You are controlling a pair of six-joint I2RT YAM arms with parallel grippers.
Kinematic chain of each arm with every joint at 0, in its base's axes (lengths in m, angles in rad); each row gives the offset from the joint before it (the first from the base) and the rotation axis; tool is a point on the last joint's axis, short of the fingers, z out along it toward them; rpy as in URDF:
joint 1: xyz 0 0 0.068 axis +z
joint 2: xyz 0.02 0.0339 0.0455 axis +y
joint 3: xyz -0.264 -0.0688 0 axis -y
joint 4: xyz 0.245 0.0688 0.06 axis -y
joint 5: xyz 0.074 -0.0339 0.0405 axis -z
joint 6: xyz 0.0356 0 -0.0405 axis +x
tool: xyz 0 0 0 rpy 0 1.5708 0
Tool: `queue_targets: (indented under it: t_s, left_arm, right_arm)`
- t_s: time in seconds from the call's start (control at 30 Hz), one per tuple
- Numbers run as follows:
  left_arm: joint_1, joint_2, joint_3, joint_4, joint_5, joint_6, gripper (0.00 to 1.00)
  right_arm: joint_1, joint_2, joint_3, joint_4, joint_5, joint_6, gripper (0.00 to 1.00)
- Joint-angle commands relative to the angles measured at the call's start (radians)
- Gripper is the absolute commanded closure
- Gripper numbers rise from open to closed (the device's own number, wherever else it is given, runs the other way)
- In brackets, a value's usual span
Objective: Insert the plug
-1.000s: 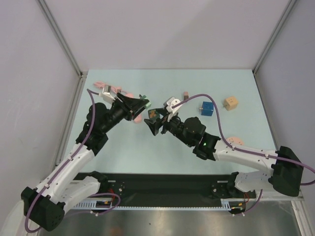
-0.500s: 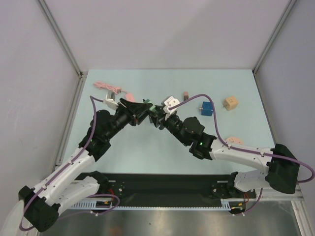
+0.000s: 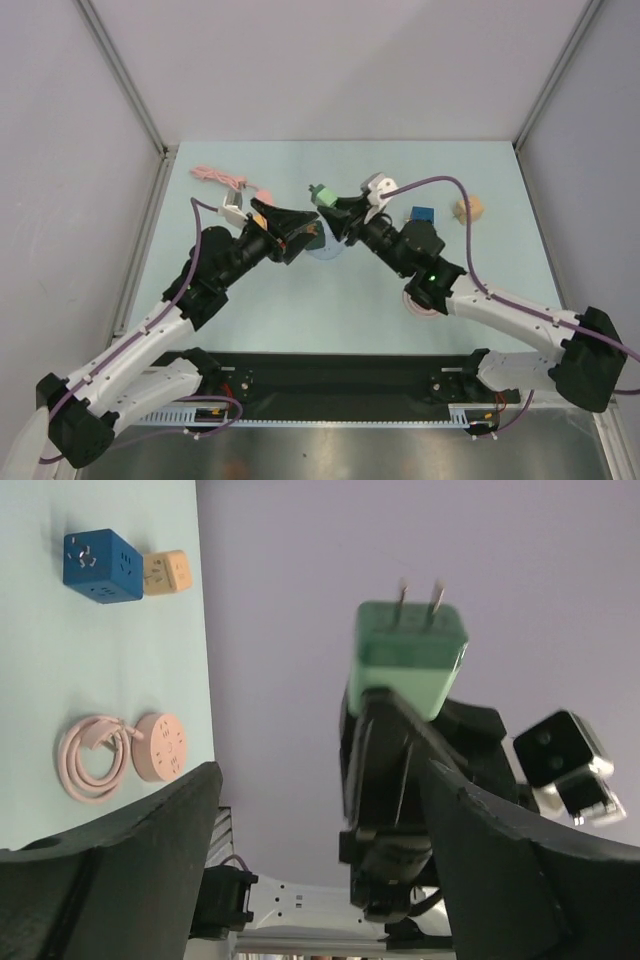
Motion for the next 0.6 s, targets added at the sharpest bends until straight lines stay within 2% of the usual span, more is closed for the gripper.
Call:
queue_targets:
  t_s: [0.0,0.13,0.2,0.27,0.3,0.33,0.37,0.43,0.57]
  left_arm:
    - [-0.006,-0.030,0.050,0.000,0.000,0.053,0.14]
    - [0.002,-0.041,0.056,-0.026,-0.017,0.127,0.11]
    - [0.009,-0.043,0.080,-0.082,-0.040,0.243,0.11]
    - [0.013,-0.040,0.134,-0.154,-0.107,0.425,0.12]
    - [0.014,-0.035,0.157,-0.243,-0.121,0.487,0.12]
    - [0.022,-0.029,0.189,-0.267,-0.150,0.554,0.13]
    - [0.022,-0.011,0.200,-0.290,-0.189,0.675,0.14]
    - [0.038,0.012,0.214,-0.362,-0.226,0.737,0.16]
    - [0.074,0.100,0.228,-0.414,-0.253,0.860,0.23]
  right_arm:
    - [-0.088,-0.085,0.013,-0.038,-0.168,0.134,1.00]
    - [-0.210,-0.136,0.010,-0.152,-0.308,0.220,1.00]
    - [-0.233,-0.160,0.019,-0.220,-0.320,0.248,1.00]
    - [-0.262,-0.159,0.077,-0.375,-0.313,0.265,1.00]
    - [-0.269,-0.139,0.118,-0.450,-0.293,0.297,1.00]
    - [-0.278,-0.124,0.158,-0.614,-0.268,0.311,1.00]
    - [-0.292,-0.109,0.233,-0.680,-0.254,0.324,1.00]
    - [-0.295,-0.038,0.313,-0.879,-0.219,0.355,1.00]
    - [-0.307,0.100,0.476,-1.116,-0.197,0.412,1.00]
